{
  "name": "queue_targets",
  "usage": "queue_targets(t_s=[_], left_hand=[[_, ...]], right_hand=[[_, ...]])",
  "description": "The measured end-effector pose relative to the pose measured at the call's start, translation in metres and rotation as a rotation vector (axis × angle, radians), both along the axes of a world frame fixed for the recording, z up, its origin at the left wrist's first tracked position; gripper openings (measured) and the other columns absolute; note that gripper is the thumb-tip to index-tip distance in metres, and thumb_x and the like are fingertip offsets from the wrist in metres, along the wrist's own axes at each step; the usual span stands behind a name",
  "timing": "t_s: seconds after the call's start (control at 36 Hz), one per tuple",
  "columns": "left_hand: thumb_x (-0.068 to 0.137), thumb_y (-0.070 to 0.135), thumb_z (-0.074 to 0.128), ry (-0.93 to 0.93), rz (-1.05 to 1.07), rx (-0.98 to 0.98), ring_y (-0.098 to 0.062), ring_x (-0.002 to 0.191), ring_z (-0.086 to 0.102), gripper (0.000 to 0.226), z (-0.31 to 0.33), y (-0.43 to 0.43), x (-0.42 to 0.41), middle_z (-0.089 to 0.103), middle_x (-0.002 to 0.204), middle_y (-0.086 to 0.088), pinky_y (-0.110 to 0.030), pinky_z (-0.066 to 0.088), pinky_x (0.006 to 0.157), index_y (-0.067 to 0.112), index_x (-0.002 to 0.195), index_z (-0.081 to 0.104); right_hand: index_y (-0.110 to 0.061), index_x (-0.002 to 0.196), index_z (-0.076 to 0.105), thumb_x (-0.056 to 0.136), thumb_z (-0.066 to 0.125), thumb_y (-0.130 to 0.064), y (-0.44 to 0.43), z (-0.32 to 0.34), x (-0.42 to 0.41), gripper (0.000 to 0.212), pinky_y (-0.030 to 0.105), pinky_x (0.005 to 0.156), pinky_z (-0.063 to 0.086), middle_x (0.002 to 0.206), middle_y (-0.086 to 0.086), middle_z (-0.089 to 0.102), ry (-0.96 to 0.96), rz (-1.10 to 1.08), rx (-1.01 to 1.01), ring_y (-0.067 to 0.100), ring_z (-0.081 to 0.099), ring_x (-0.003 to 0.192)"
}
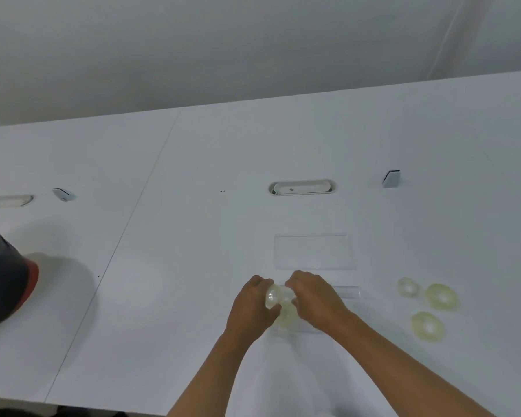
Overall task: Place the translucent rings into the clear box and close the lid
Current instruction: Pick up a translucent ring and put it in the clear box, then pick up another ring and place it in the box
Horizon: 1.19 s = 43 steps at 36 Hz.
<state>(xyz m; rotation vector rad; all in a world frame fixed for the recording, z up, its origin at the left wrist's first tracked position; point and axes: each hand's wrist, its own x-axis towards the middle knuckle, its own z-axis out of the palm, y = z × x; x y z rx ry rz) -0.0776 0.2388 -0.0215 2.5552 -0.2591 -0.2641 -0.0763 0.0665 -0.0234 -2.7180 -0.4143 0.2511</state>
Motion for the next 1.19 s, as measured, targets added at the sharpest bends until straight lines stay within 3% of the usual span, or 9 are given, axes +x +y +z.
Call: queue_targets(t_s=[0.11, 0.22, 0.33, 0.56, 0.67, 0.81, 0.94, 1.19], left_hand=[[0.081, 0.031, 0.070, -0.020, -0.185, 0.197, -0.019, 0.104, 0.058, 0.045, -0.004, -0.017, -0.002, 0.060, 0.115, 0.001, -0.030, 0.054, 0.081, 0.015, 0.121, 0.060], [0.081, 0.031, 0.067, -0.035, -0.320, 0.414, -0.022, 0.100, 0.057, 0.035, -0.007, -0.026, -0.002, 0.065, 0.111, -0.004, -0.031, 0.050, 0.083, 0.012, 0.111, 0.064], [0.082, 0.032, 0.063, -0.036, -0.380, 0.497, -0.022, 0.106, 0.056, 0.036, -0.013, -0.027, -0.002, 0.065, 0.116, -0.004, -0.032, 0.046, 0.087, 0.013, 0.113, 0.063], [0.077, 0.047, 0.069, -0.089, -0.333, 0.370, -0.020, 0.111, 0.055, 0.057, -0.009, -0.033, 0.009, 0.062, 0.125, 0.004, -0.032, 0.044, 0.092, 0.022, 0.127, 0.058], [0.082, 0.046, 0.069, -0.136, -0.331, 0.221, -0.019, 0.119, 0.053, 0.061, 0.008, -0.060, 0.019, 0.058, 0.132, 0.003, -0.031, 0.044, 0.099, 0.020, 0.135, 0.054], [0.085, 0.043, 0.068, -0.086, -0.410, 0.099, -0.014, 0.122, 0.047, 0.061, 0.018, -0.117, 0.025, 0.053, 0.134, 0.006, -0.030, 0.048, 0.096, 0.022, 0.138, 0.048], [0.086, 0.041, 0.066, -0.022, -0.522, 0.115, -0.015, 0.125, 0.044, 0.064, 0.006, -0.182, 0.027, 0.048, 0.138, 0.005, -0.032, 0.048, 0.097, 0.022, 0.142, 0.043], [0.085, 0.030, 0.067, 0.054, -0.666, 0.243, -0.023, 0.120, 0.047, 0.065, -0.017, -0.264, 0.029, 0.043, 0.140, -0.004, -0.039, 0.052, 0.091, 0.019, 0.142, 0.037]], right_hand=[[-0.016, 0.119, 0.060, 0.091, 0.060, -0.018, -0.013, 0.009, 0.002, 0.028, 0.034, 0.090, 0.049, 0.119, 0.000, 0.061, 0.011, -0.067, 0.078, 0.022, 0.058, 0.106], [-0.018, 0.120, 0.060, 0.091, 0.061, -0.022, -0.020, 0.012, -0.002, 0.029, 0.033, 0.092, 0.048, 0.120, -0.001, 0.061, 0.021, -0.098, 0.107, 0.020, 0.057, 0.109], [-0.018, 0.120, 0.060, 0.091, 0.061, -0.024, -0.027, 0.012, -0.010, 0.029, 0.032, 0.093, 0.047, 0.121, -0.002, 0.061, 0.032, -0.124, 0.149, 0.020, 0.057, 0.110], [-0.020, 0.122, 0.060, 0.092, 0.061, -0.028, -0.072, 0.023, -0.031, 0.032, 0.024, 0.093, 0.043, 0.123, -0.007, 0.060, -0.008, -0.278, 0.271, 0.014, 0.055, 0.112], [-0.020, 0.121, 0.061, 0.089, 0.064, -0.029, -0.117, 0.021, -0.049, 0.033, 0.023, 0.093, 0.043, 0.121, -0.008, 0.062, -0.001, -0.441, 0.284, 0.012, 0.057, 0.108], [-0.018, 0.122, 0.060, 0.085, 0.069, -0.031, -0.175, 0.011, -0.075, 0.039, 0.023, 0.092, 0.043, 0.123, -0.005, 0.062, 0.037, -0.639, 0.222, 0.014, 0.057, 0.110], [-0.021, 0.135, 0.049, 0.083, 0.069, -0.042, -0.207, -0.006, -0.096, 0.059, 0.030, 0.103, 0.041, 0.137, -0.006, 0.049, 0.157, -0.693, 0.118, 0.014, 0.045, 0.127], [-0.023, 0.141, 0.036, 0.078, 0.072, -0.043, -0.217, -0.044, -0.113, 0.075, 0.030, 0.091, 0.051, 0.140, -0.007, 0.038, 0.160, -0.604, 0.033, 0.015, 0.041, 0.124]])
